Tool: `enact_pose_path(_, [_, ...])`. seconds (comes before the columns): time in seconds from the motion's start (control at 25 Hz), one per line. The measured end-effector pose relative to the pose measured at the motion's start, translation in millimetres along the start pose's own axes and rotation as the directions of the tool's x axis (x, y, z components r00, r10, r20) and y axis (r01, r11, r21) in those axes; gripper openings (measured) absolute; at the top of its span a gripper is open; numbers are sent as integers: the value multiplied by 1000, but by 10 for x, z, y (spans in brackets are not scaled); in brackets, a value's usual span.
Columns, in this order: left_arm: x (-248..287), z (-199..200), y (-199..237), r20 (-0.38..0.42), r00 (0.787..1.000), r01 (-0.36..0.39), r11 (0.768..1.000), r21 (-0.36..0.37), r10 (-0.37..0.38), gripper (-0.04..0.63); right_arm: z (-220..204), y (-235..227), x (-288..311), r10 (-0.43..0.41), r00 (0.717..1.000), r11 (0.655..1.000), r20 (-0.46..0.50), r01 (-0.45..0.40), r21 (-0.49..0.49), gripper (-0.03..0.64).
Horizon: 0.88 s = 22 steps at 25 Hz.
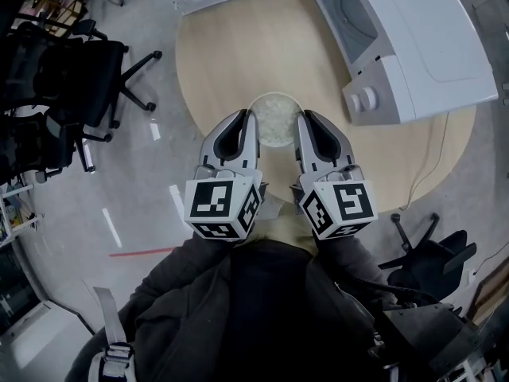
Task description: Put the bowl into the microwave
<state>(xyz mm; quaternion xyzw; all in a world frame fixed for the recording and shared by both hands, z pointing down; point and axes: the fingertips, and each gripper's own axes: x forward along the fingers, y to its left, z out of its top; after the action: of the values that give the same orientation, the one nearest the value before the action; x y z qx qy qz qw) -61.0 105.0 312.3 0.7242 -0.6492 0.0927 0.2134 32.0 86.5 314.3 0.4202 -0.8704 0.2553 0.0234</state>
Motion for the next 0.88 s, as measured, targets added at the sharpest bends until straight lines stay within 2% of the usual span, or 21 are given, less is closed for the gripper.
enact_pose_path(0.2, [232, 25, 407, -5, 998, 69, 998, 1, -69, 31, -79, 123, 393, -72, 997, 997, 15, 72, -13, 35])
enact_pose_path(0.44, [460, 209, 1020, -47, 986, 163, 987, 11, -163, 31, -124, 425, 947, -174, 985, 985, 16, 174, 14, 35])
enact_pose_path(0.72, [742, 500, 1762, -72, 966, 251, 968, 4, -250, 31, -58, 804, 1659, -265, 964, 964, 16, 265, 27, 35])
enact_pose_path(0.88, [878, 758, 2006, -76, 945, 321, 946, 31, -318, 31, 120, 966, 1923, -329, 942, 944, 63, 327, 45, 35])
